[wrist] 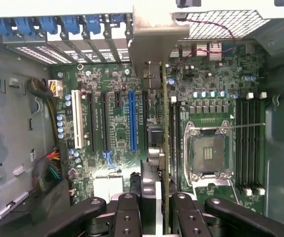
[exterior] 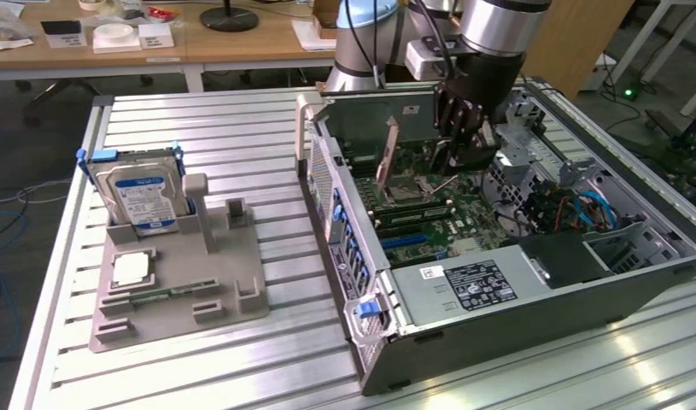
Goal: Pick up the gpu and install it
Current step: 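Insert the gpu into the slot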
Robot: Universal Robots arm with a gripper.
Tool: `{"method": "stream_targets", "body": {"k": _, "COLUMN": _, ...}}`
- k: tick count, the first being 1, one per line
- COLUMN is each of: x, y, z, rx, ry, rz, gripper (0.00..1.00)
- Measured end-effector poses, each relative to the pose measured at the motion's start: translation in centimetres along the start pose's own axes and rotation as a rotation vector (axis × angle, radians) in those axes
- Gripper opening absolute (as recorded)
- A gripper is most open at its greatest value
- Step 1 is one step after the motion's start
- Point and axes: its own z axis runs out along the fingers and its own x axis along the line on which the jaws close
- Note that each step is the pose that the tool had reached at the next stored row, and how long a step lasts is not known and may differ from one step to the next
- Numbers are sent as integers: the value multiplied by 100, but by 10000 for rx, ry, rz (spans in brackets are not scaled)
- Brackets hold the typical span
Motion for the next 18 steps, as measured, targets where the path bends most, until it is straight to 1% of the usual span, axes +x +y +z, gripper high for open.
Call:
{"method": "stream_targets", "body": {"k": 8, "x": 21, "y": 27, "z": 101, "rx": -3, "ry": -8, "rz": -130, "gripper": 28}}
{"method": "stream_targets", "body": {"k": 11, "x": 76, "y": 33, "z": 113, "rx": -2, "ry": -9, "rz": -136, "gripper": 28}}
{"method": "stream_targets", "body": {"k": 13, "x": 94, "y": 44, "z": 131, "rx": -1, "ry": -10, "rz": -133, "gripper": 28}}
{"method": "stream_targets", "body": {"k": 16, "x": 100, "y": 70, "z": 176, "rx": -2, "ry": -9, "rz": -135, "gripper": 28}}
{"method": "stream_targets", "body": {"k": 18, "x": 102, "y": 73, "z": 213, "rx": -2, "ry": -9, "rz": -138, "gripper": 28}}
